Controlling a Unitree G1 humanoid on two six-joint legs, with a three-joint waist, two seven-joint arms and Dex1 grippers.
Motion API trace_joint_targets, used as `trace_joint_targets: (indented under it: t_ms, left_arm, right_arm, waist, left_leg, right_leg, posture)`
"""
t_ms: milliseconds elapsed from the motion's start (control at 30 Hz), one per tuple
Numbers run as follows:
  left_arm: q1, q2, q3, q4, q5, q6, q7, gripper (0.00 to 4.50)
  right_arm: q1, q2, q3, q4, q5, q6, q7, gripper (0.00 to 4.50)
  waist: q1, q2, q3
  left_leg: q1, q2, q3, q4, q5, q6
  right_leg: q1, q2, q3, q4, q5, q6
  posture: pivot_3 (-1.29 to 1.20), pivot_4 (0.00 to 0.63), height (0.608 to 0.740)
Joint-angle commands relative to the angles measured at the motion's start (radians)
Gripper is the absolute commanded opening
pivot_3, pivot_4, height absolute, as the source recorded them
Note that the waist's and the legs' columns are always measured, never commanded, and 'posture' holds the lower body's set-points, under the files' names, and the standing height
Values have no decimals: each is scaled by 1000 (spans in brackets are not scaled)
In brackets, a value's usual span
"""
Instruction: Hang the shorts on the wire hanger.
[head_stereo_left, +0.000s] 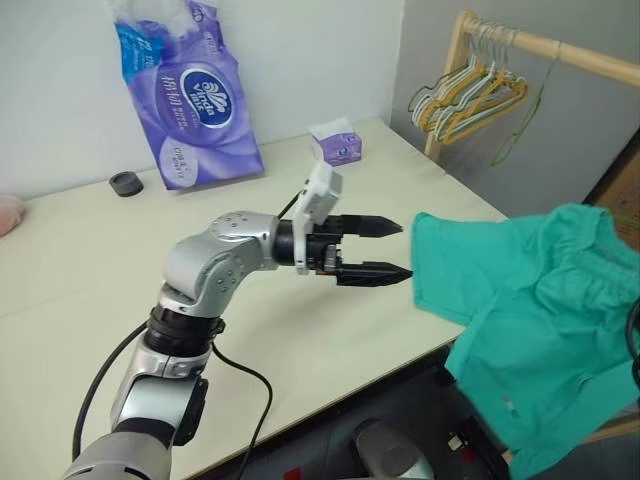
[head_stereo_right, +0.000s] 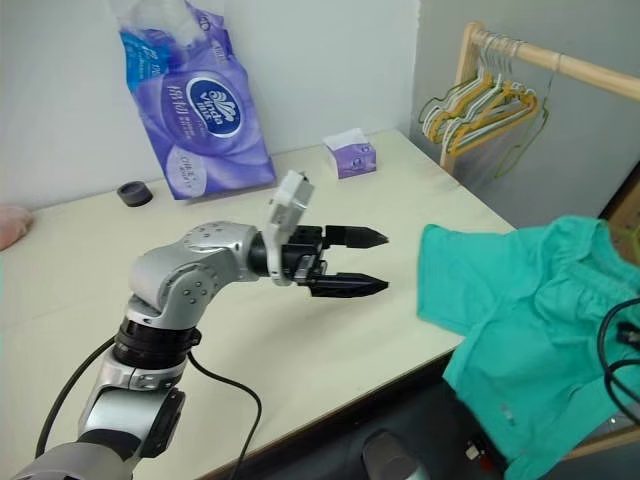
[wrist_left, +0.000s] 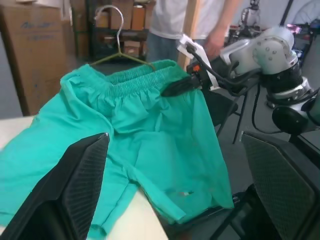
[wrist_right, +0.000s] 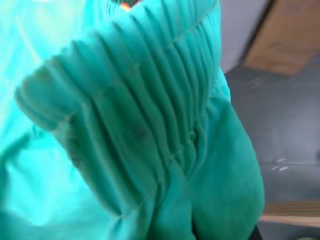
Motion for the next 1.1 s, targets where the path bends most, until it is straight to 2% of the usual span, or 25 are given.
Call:
trace_joint_targets:
  t_ms: [33, 133, 267, 433, 600, 833, 1100]
  left_arm:
    - [-51, -59, -47, 12, 127, -148, 71, 4449]
    - [-74, -122, -74, 41, 208, -238, 127, 4449]
    - [-108, -206, -71, 78, 223, -257, 177, 4449]
    - [-125, -258, -76, 88, 231, -274, 186, 4449]
    - [-151, -305, -85, 105, 245, -288, 189, 4449]
    - [-228, -395, -25, 184, 200, -290, 213, 4449]
    - [-276, -434, 9, 241, 201, -339, 220, 4449]
  right_arm:
    - [-97, -56, 5, 19, -31, -46, -49, 0]
    - [-152, -93, 42, 55, -54, -71, -81, 0]
    - [-245, -129, 89, 163, -87, -116, -127, 0]
    - [-336, -160, 147, 281, -98, -139, -148, 0]
    - [-489, -181, 158, 414, -121, -49, -215, 0]
    - [-483, -123, 109, 292, -143, 95, -238, 0]
    - [-495, -91, 93, 255, -161, 109, -253, 0]
  waist:
    - [-4, -1, 3]
    - [-6, -1, 6]
    - [-6, -1, 15]
    - [-3, -3, 32]
    - [-2, -2, 50]
    - [1, -4, 61]
    - [-22, -4, 62]
  left_leg:
    - [0, 0, 1, 0, -1, 1]
    - [1, 0, 2, 0, -2, 2]
    - [1, 0, 4, 0, -2, 3]
    - [2, -1, 8, 0, -2, 3]
    - [4, -2, 15, 0, -3, 3]
    - [6, -2, 20, 0, -4, 3]
    - [10, -2, 31, -1, -7, 1]
  right_leg:
    - [1, 0, 0, 0, 0, 0]
    - [1, 0, 2, -1, 0, 0]
    - [1, 0, 3, -1, 0, 0]
    - [1, -1, 8, -1, -1, 1]
    - [1, -1, 14, 0, 0, 1]
    - [1, -1, 20, 0, 0, 3]
    - [1, -1, 26, -3, 0, 9]
  posture:
    - [-618, 113, 740]
    - [-606, 119, 740]
    - [-594, 127, 740]
    - [-585, 139, 740]
    - [-587, 155, 740]
    - [-615, 166, 740]
    - [-620, 156, 740]
